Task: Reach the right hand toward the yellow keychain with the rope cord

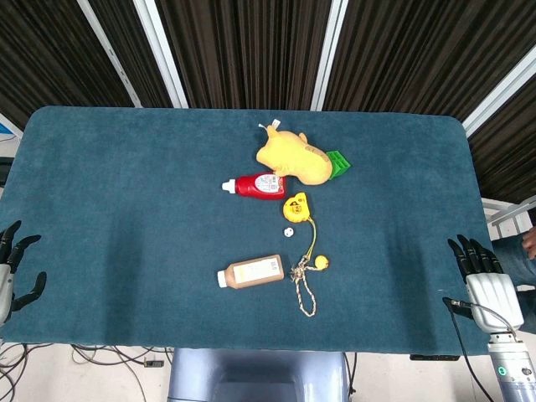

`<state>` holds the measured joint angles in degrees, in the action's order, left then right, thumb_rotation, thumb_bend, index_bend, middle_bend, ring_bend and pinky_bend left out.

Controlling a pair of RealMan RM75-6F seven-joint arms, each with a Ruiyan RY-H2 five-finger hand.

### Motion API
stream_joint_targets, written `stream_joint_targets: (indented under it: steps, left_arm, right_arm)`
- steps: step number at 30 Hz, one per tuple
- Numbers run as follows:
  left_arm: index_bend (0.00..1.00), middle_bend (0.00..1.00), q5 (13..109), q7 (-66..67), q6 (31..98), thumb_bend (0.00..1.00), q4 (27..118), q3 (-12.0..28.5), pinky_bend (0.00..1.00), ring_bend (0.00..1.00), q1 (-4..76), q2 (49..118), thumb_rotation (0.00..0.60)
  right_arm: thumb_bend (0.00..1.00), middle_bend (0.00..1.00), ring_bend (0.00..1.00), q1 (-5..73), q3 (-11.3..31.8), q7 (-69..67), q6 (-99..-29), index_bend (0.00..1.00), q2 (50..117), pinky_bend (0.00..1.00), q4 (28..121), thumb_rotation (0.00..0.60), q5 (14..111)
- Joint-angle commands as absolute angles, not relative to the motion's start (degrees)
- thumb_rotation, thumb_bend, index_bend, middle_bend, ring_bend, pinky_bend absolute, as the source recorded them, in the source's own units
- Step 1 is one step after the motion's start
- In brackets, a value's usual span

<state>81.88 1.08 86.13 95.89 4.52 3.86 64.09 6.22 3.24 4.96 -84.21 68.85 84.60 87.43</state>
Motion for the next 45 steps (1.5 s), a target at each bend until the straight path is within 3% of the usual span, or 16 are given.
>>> stream_joint_targets:
  steps: [1,29,33,39,42,45]
  left_arm:
    - [0.20,0.00,81.77,1.26,86.09,0.39,95.96,4.52,0.00,0.00,3.88,64.13,0.600]
    - [0.20,0.00,81.25,1.21,86.20,0.39,96.35,4.65,0.00,0.00,3.66,64.00,0.600]
    - [0.19,0.00,81.38,0.60,86.37,0.39,96.45,4.68,0.00,0.00,3.56,63.86,0.600]
    - [0.19,0.00,81.45,0.64,86.09,0.39,96.52,4.57,0.00,0.00,3.65,63.85,0.600]
    - [0.19,0.00,81.18,0.74,85.83,0.40,96.62,4.62,0.00,0.00,3.73,63.82,0.600]
    - [0.19,0.00,80.99,0.91,85.56,0.42,96.66,4.64,0.00,0.00,3.84,63.80,0.600]
  right_arm:
    - [0.14,0.07,0.07,6.24,3.11,4.97,-84.23,0.01,68.86,0.15,84.63,0.600,87.65]
    - [0.14,0.10,0.07,7.36,1.18,-1.42,-81.15,0.02,66.96,0.15,85.76,0.600,89.54]
    - [0.11,0.11,0.08,11.23,0.00,-9.63,-73.55,0.04,62.35,0.15,88.25,0.600,90.48]
    - [0.09,0.12,0.08,22.05,1.63,-13.37,-54.40,0.08,55.55,0.15,93.36,0.600,86.35]
    - [0.13,0.13,0.08,28.76,3.45,-12.72,-45.04,0.13,57.10,0.15,93.03,0.600,84.51]
    - [0.17,0.12,0.07,32.49,4.73,-8.33,-40.05,0.15,60.59,0.15,91.58,0.600,80.46]
